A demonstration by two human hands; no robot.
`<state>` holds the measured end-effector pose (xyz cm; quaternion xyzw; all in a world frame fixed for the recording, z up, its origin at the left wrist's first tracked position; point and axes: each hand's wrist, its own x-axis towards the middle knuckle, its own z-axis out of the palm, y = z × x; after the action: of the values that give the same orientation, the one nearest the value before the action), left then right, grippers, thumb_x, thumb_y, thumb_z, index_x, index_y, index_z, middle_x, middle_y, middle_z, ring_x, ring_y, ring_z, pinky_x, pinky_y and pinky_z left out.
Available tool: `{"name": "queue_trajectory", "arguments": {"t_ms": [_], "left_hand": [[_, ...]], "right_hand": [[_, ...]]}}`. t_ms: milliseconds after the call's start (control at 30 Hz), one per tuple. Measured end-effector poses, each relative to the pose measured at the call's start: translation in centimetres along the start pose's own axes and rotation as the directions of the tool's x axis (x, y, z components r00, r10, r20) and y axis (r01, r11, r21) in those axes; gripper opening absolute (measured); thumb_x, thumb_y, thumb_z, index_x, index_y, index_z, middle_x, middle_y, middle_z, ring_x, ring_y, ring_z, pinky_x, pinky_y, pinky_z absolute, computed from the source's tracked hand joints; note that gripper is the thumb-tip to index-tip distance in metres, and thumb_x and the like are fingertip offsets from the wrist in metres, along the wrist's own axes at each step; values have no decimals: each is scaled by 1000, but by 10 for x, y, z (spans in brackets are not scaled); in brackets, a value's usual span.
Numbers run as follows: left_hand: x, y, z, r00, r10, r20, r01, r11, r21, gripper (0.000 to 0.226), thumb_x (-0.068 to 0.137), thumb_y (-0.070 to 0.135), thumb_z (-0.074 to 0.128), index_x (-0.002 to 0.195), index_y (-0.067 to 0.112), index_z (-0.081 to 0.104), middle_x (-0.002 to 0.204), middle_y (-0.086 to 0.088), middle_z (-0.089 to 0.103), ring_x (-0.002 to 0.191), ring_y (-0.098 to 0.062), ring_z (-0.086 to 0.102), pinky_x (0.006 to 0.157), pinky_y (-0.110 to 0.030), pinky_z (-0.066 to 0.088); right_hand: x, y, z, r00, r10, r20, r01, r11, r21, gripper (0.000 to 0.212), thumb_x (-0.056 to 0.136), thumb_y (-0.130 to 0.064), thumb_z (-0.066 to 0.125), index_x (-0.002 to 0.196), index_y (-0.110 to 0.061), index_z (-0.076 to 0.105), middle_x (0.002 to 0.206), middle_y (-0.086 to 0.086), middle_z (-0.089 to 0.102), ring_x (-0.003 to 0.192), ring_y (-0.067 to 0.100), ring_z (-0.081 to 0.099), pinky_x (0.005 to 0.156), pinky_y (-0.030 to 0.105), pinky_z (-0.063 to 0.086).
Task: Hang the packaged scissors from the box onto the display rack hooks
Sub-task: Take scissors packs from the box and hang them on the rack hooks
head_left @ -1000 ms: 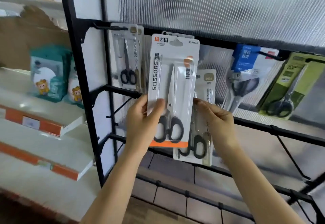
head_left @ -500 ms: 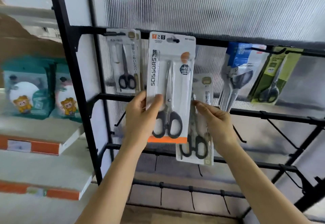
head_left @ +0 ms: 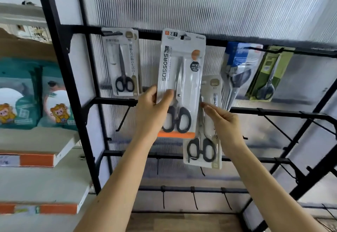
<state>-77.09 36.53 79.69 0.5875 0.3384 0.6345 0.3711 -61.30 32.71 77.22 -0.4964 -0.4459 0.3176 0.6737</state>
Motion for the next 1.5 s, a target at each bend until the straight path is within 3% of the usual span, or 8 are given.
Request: {"name": "queue_trajectory", "arguments": {"t_ms": [167, 667, 833, 967, 1100, 1300, 1400, 1500], "left_hand": [[3, -3, 4, 999, -36, -34, 36, 999, -5, 22, 84, 13, 61, 62, 12, 54, 52, 10, 50, 59, -10, 45, 60, -28, 38], [10, -13, 10, 994, -49, -93, 57, 995, 83, 20, 85, 13, 61, 66, 19, 60, 55, 11, 60, 61, -8, 56, 65, -27, 45], [10, -21, 7, 994, -16, -109, 31, 990, 137, 27, 81, 24, 61, 77, -3, 56, 66, -19, 58, 63, -24, 53, 64, -31, 40], [13, -25, 8, 994, -15, -110, 38, 977, 212, 8, 84, 15, 61, 80, 9, 65, 65, 4, 65, 62, -9, 56, 62, -25, 43], [12, -28, 13, 991, 75, -113, -49, 975, 215, 24, 83, 20, 61, 78, -3, 59, 71, -19, 61, 62, -26, 51, 62, -32, 41], [19, -29, 19, 992, 22, -128, -3, 990, 143, 13, 83, 9, 60, 74, 0, 55, 59, -3, 56, 58, -11, 49, 59, -26, 41], [15, -31, 21, 993, 29, -111, -18, 995, 98, 13, 77, 10, 57, 81, -3, 57, 68, -14, 60, 61, -12, 51, 60, -26, 43], [8, -33, 23, 990, 86, -115, -79, 995, 65, 16, 73, 10, 52, 79, 22, 62, 72, 10, 67, 67, -2, 58, 64, -15, 48]], "right_hand": [[4, -1, -5, 1000, -3, -17, 2, 999, -34, 21, 87, -9, 58, 106, -14, 65, 90, -12, 68, 78, -15, 62, 69, 0, 43], [40, 1, 1, 994, 63, 87, -63, 998, -12, 17, 88, -11, 58, 94, -21, 70, 94, -10, 70, 93, -3, 64, 85, 10, 48], [49, 0, 2, 992, 44, 118, -40, 999, -30, 18, 89, -11, 57, 100, -19, 68, 94, -12, 69, 85, -13, 62, 75, 1, 46], [54, -1, 7, 988, 38, 150, -37, 999, -5, 19, 89, -9, 55, 102, -17, 67, 88, -14, 69, 77, -14, 63, 66, 0, 44], [56, -1, 7, 979, 51, 198, -54, 998, 11, 17, 90, -9, 54, 98, -12, 69, 79, -17, 71, 76, -7, 66, 67, 4, 48], [65, 6, 1, 980, 48, 195, -41, 998, -42, 18, 90, -12, 56, 99, -18, 70, 97, -10, 71, 92, -4, 65, 81, 8, 48], [68, 9, -1, 983, 61, 171, -57, 998, -30, 18, 89, -10, 57, 101, -12, 70, 93, -11, 70, 88, -6, 65, 79, 6, 48], [69, 15, 0, 982, 96, 162, -90, 995, -42, 16, 89, -12, 57, 94, -18, 71, 96, -4, 72, 95, 8, 66, 90, 20, 50]]}}
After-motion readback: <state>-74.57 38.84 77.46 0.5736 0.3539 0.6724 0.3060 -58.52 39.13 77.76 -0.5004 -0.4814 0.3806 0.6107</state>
